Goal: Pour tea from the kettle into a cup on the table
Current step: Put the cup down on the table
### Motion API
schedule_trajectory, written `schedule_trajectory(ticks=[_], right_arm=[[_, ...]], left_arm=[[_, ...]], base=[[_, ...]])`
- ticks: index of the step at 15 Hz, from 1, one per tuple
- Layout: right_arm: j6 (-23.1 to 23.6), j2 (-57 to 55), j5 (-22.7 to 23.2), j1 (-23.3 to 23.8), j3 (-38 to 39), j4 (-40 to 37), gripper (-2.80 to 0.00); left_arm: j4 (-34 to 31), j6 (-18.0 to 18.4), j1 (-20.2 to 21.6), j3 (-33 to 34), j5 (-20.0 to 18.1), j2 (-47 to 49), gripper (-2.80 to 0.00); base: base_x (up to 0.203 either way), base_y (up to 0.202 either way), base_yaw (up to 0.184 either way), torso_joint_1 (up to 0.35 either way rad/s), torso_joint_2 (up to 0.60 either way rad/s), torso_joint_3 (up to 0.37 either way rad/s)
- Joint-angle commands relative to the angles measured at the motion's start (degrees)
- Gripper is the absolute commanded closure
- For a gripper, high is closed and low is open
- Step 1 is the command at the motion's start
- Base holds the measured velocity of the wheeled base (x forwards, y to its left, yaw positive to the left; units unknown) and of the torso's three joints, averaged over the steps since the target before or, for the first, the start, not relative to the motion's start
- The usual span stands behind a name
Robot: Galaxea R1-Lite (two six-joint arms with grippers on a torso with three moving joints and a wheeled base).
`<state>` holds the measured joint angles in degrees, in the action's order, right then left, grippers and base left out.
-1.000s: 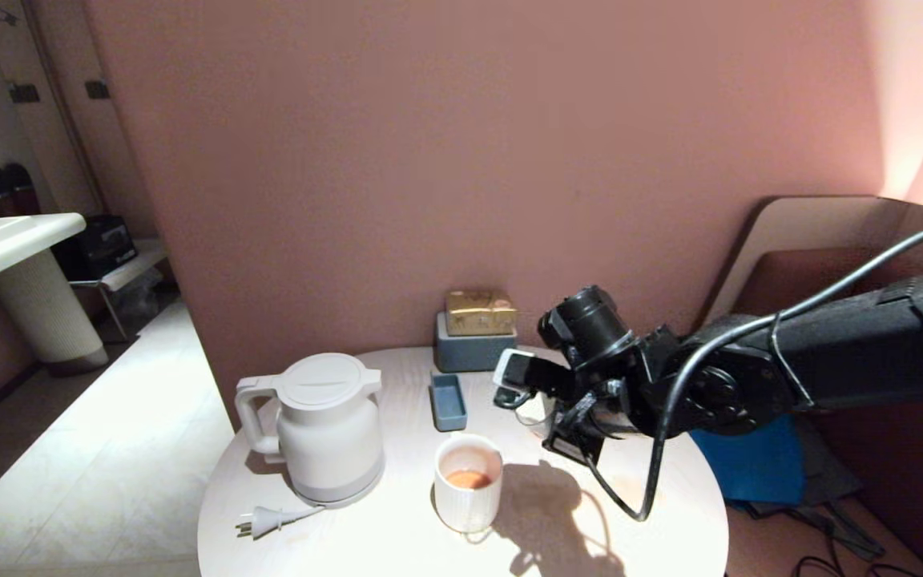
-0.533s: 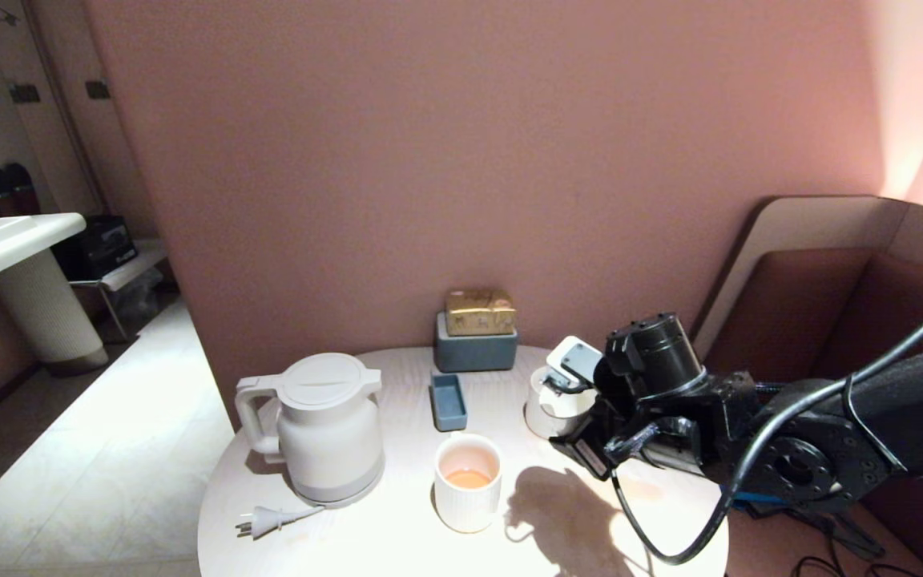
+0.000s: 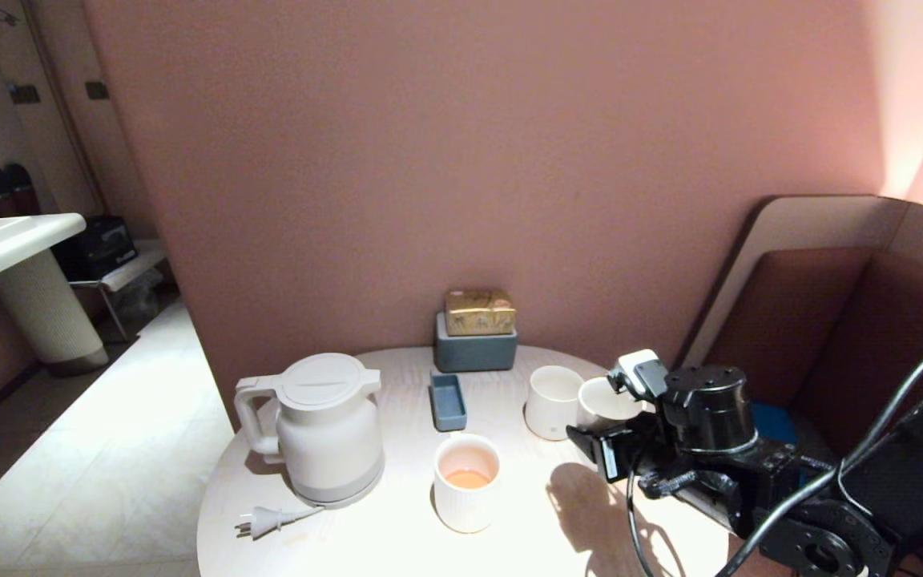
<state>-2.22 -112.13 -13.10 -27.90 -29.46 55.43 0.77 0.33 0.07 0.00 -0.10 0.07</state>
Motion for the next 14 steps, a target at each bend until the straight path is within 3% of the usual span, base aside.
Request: schedule_trajectory(ticks=[1,5,14], right_arm=[[-0.17,-7.82,-0.68,1.45,4.77,14.08,0.0],[0.06,-19.68,-1.66,4.59,9.32,31.73,0.0],[-0.21,-23.92,-1.66,2.62,10.6,34.36,0.0]], left_arm=[[0.02,0.02,0.01,0.0,0.01,0.01,0.0],[0.02,0.01,0.01,0.0,0.01,0.01,0.0],[0.02,0.02,0.01,0.0,0.01,0.01,0.0]], base=[[0.0,0.0,0.0,0.0,0.0,0.0],[0.0,0.0,0.0,0.0,0.0,0.0],[0.0,0.0,0.0,0.0,0.0,0.0]])
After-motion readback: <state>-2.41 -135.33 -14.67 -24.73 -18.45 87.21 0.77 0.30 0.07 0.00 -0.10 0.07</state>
